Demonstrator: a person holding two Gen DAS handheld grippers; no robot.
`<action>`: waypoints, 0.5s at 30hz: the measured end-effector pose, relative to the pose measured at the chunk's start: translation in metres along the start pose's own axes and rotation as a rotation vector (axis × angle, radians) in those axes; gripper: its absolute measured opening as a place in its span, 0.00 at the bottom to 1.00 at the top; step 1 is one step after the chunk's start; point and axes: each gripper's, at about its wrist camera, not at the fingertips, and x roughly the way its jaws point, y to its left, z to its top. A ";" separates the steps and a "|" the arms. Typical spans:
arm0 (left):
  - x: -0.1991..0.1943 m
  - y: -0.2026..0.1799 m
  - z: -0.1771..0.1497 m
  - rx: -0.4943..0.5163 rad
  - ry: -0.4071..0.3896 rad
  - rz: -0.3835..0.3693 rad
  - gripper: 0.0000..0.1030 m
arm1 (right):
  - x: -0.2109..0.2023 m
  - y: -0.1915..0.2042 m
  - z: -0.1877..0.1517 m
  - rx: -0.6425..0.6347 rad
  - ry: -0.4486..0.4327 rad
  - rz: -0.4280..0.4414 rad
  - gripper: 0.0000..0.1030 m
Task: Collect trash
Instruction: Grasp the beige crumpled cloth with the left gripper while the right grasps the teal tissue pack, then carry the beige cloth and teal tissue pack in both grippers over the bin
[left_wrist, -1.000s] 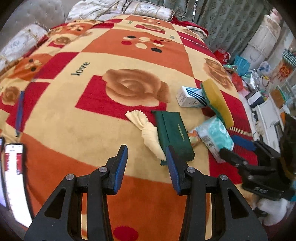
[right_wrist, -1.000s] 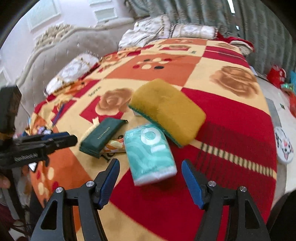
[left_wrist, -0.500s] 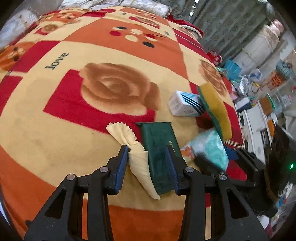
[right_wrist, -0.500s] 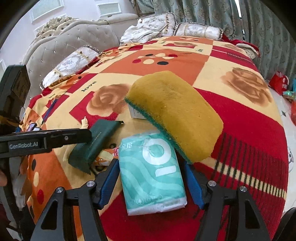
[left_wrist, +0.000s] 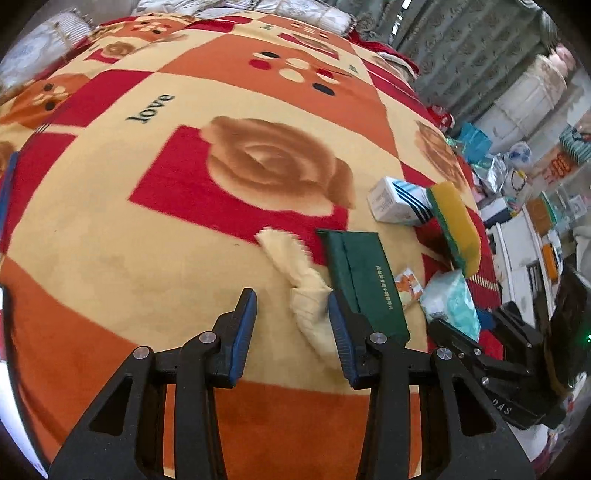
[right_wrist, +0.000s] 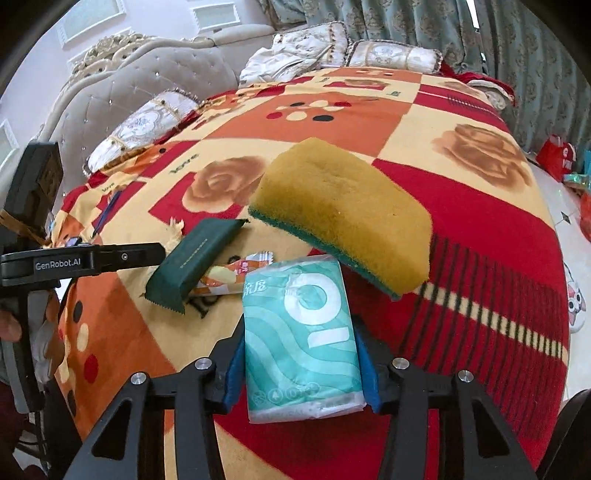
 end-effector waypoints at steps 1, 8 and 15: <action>0.002 -0.003 0.000 0.012 -0.006 0.013 0.37 | 0.001 0.001 0.001 -0.004 0.000 -0.004 0.49; 0.003 -0.011 -0.005 0.062 -0.010 0.060 0.13 | 0.001 0.004 0.000 -0.010 -0.015 -0.016 0.45; -0.031 -0.017 -0.014 0.070 -0.063 0.024 0.13 | -0.040 0.010 -0.014 0.006 -0.070 0.028 0.44</action>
